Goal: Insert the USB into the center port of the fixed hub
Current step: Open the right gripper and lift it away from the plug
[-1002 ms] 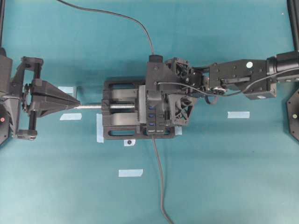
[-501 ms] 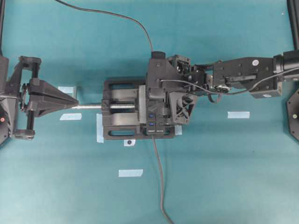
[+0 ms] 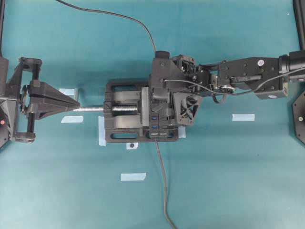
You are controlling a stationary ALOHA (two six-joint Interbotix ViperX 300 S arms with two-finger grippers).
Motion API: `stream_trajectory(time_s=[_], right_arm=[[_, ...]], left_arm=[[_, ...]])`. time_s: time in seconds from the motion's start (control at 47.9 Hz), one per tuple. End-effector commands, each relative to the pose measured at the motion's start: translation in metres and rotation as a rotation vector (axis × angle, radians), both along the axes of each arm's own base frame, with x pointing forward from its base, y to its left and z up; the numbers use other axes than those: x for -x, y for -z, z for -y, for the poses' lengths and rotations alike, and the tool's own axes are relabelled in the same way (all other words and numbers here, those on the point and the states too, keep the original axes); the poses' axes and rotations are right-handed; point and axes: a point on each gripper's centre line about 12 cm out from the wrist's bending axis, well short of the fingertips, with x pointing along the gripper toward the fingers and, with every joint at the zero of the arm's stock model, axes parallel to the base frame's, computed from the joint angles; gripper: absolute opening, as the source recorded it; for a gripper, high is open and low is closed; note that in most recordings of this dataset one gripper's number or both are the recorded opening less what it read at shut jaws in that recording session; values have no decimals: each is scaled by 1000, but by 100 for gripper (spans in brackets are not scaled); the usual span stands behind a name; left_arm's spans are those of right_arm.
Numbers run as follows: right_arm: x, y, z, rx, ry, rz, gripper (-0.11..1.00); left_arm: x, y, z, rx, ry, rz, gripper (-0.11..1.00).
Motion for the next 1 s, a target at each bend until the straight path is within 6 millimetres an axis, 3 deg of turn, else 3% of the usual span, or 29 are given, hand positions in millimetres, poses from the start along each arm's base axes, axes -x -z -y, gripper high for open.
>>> stream_trajectory(time_s=[0.0, 0.647, 0.981], right_arm=[[0, -17, -1, 1, 3, 48, 76], [38, -48, 1, 11, 23, 196, 76], [60, -52, -1, 13, 23, 218, 76]], left_arm=[[-2, -6, 0, 2, -2, 20, 0], [-1, -4, 0, 0, -2, 12, 0], [0, -2, 0, 0, -2, 8, 0]])
